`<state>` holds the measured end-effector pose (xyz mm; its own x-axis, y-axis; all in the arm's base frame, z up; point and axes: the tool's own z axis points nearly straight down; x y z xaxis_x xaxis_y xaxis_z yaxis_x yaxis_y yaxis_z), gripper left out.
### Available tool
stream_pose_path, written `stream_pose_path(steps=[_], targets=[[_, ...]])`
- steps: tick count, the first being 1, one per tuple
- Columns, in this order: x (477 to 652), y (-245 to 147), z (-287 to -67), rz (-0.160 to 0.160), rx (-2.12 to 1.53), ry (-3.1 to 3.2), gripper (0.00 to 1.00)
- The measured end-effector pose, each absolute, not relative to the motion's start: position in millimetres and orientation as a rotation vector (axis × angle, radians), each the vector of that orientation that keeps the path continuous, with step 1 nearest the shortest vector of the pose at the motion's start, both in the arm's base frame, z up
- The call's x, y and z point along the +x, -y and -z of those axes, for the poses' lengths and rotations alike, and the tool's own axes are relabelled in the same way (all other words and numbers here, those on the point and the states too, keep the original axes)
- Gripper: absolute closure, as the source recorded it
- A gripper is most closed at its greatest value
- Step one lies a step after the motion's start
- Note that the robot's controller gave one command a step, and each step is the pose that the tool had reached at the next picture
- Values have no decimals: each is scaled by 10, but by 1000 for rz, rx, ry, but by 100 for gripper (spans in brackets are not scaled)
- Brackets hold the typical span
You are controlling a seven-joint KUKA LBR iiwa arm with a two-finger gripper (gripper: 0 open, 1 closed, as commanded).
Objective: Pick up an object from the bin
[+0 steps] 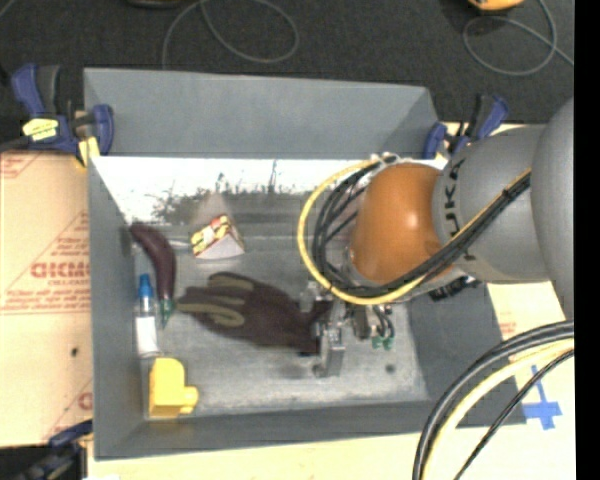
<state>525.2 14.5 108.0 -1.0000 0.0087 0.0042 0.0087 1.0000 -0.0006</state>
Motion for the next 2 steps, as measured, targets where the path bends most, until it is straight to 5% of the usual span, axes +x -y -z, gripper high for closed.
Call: stream_pose_path(steps=[1, 2], targets=[[5508, -459, -1209, 1, -260, 3139, 0], [5350, -357, -732, -1, -154, 3141, 0]])
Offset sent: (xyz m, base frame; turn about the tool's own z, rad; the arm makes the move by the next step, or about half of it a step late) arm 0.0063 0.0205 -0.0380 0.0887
